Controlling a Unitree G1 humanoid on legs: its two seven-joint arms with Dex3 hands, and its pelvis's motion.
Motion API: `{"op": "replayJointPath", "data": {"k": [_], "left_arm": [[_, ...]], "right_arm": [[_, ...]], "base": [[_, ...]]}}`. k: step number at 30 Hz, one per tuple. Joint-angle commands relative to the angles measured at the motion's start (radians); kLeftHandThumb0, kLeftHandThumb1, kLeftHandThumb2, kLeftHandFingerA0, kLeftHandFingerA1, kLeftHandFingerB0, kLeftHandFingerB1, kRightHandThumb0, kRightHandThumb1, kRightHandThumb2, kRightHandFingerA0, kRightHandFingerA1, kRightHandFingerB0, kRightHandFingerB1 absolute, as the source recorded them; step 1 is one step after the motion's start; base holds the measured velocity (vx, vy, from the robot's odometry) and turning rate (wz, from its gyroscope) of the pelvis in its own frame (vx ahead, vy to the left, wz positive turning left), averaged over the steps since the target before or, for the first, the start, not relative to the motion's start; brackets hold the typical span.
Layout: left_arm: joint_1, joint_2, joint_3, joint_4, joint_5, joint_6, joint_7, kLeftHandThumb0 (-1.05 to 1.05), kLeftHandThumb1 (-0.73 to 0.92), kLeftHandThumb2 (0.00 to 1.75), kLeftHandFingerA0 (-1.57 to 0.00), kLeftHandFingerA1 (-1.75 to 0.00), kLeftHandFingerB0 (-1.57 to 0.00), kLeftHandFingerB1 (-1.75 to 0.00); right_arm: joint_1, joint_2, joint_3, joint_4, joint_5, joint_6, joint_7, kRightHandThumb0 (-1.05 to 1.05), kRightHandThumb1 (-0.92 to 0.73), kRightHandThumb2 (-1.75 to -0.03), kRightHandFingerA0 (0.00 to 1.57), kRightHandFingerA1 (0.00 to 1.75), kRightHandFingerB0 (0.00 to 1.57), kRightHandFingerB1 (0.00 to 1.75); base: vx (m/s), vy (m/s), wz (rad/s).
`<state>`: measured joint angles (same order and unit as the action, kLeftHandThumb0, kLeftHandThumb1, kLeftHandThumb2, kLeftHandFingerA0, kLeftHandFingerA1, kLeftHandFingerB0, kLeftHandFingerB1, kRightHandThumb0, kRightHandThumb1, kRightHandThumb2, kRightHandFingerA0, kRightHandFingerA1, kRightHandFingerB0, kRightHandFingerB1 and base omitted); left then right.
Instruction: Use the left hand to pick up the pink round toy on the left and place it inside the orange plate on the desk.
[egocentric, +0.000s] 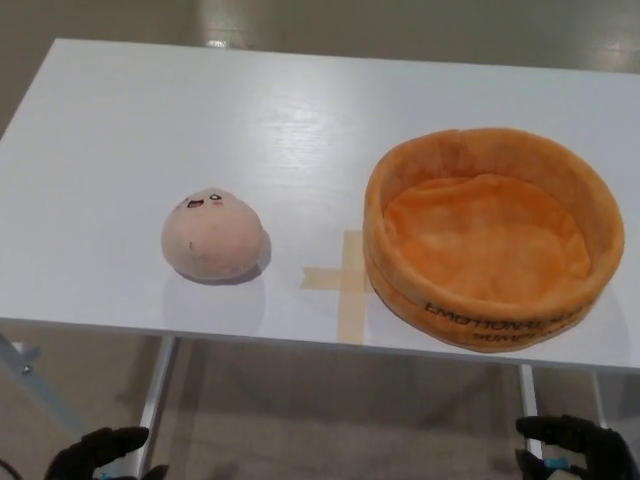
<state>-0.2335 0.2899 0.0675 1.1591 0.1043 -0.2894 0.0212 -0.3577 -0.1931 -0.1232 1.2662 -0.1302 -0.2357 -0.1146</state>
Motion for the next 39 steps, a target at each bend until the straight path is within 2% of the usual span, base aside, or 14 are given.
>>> {"op": "replayJointPath", "data": {"k": [1, 7, 10, 11, 15, 16, 17, 18, 21, 26, 28, 31, 32, 39], "left_arm": [[-0.001, 0.006, 0.006, 0.039, -0.001, -0.08, 0.013, -0.21, 0.6, 0.58, -0.51, -0.43, -0.46, -0.37], [0.001, 0.013, -0.014, 0.05, 0.012, -0.086, -0.018, -0.24, 0.62, 0.58, -0.38, -0.37, -0.35, -0.31], [0.009, 0.022, -0.038, 0.046, 0.02, -0.099, -0.081, -0.23, 0.62, 0.58, -0.3, -0.37, -0.31, -0.31], [0.01, 0.031, -0.054, 0.041, 0.025, -0.103, -0.126, -0.33, 0.58, 0.66, -0.21, -0.38, -0.2, -0.32], [0.005, 0.076, -0.112, 0.004, 0.039, -0.108, -0.272, -0.3, 0.61, 0.59, -0.11, -0.29, -0.16, -0.27], [0.012, 0.101, -0.133, -0.034, 0.038, -0.129, -0.338, -0.21, 0.6, 1.02, -0.03, -0.51, 0.0, -0.47], [0.02, 0.125, -0.15, -0.074, 0.034, -0.152, -0.404, -0.21, 0.6, 1.02, -0.03, -0.51, 0.0, -0.47], [0.027, 0.143, -0.165, -0.109, 0.032, -0.164, -0.442, -0.29, 0.58, 0.58, -0.11, -0.3, -0.18, -0.28], [0.055, 0.19, -0.202, -0.214, 0.025, -0.198, -0.532, -0.26, 0.6, 0.59, -0.13, -0.29, -0.19, -0.28], [0.096, 0.258, -0.229, -0.388, -0.147, -0.153, -0.899, -0.25, 0.64, 0.59, -0.18, -0.3, -0.3, -0.31], [0.116, 0.313, -0.251, -0.526, -0.298, -0.067, -1.177, -0.26, 0.62, 0.67, -0.21, -0.35, -0.26, -0.34], [0.125, 0.348, -0.269, -0.617, -0.348, -0.025, -1.264, -0.19, 0.68, 0.6, -0.22, -0.3, -0.32, -0.31], [0.123, 0.356, -0.273, -0.649, -0.375, 0.0, -1.299, -0.16, 0.47, 0.93, -0.12, -0.49, -0.2, -0.5], [0.093, 0.404, -0.308, -0.847, -0.503, 0.101, -1.441, -0.22, 0.42, 0.89, -0.16, -0.5, -0.23, -0.51]], "right_arm": [[0.003, 0.002, -0.011, 0.03, 0.013, -0.064, -0.024, -0.34, -0.58, -0.57, 0.65, 0.62, 0.68, 0.52], [0.006, 0.005, -0.016, 0.038, 0.016, -0.071, -0.027, -0.32, -0.58, -0.56, 0.65, 0.62, 0.69, 0.51], [0.008, 0.002, -0.016, 0.04, 0.015, -0.068, -0.026, -0.32, -0.58, -0.56, 0.65, 0.62, 0.69, 0.51], [0.011, 0.001, -0.012, 0.041, 0.009, -0.074, -0.03, -0.31, -0.57, -0.56, 0.69, 0.65, 0.7, 0.53], [0.013, -0.004, -0.013, 0.042, 0.011, -0.074, -0.022, -0.33, -0.57, -0.56, 0.67, 0.59, 0.69, 0.51], [0.011, -0.005, -0.014, 0.042, 0.012, -0.072, -0.022, -0.32, -0.56, -0.56, 0.68, 0.63, 0.7, 0.53], [0.009, -0.006, -0.017, 0.042, 0.015, -0.072, -0.022, -0.32, -0.56, -0.56, 0.68, 0.63, 0.7, 0.53], [0.006, -0.007, -0.017, 0.043, 0.015, -0.071, -0.02, -0.35, -0.56, -0.56, 0.68, 0.62, 0.7, 0.52], [0.001, -0.007, -0.021, 0.042, 0.019, -0.065, -0.014, -0.33, -0.57, -0.56, 0.66, 0.61, 0.68, 0.51], [0.001, -0.007, -0.011, 0.043, 0.008, -0.069, -0.024, -0.34, -0.57, -0.56, 0.68, 0.61, 0.69, 0.51], [0.004, -0.005, -0.012, 0.041, 0.01, -0.075, -0.024, -0.31, -0.57, -0.56, 0.69, 0.64, 0.71, 0.52], [-0.001, -0.008, -0.008, 0.044, 0.005, -0.061, -0.022, -0.33, -0.58, -0.57, 0.68, 0.63, 0.7, 0.51], [0.0, -0.008, -0.008, 0.044, 0.004, -0.065, -0.025, -0.32, -0.57, -0.57, 0.69, 0.66, 0.72, 0.53], [-0.006, -0.007, -0.015, 0.045, 0.009, -0.06, -0.023, -0.32, -0.56, -0.56, 0.69, 0.63, 0.7, 0.52]], "base": [[0.0, 0.0, 0.0], [0.0, 0.0, 0.0], [0.0, 0.0, 0.0], [0.0, 0.0, 0.0], [0.0, 0.0, 0.0], [0.0, 0.0, 0.0], [0.0, 0.0, 0.0], [0.0, 0.0, 0.0], [0.0, 0.0, 0.0], [0.0, 0.0, 0.0], [0.0, 0.0, 0.0], [0.0, 0.0, 0.0], [0.0, 0.0, 0.0], [0.0, 0.0, 0.0]]}}
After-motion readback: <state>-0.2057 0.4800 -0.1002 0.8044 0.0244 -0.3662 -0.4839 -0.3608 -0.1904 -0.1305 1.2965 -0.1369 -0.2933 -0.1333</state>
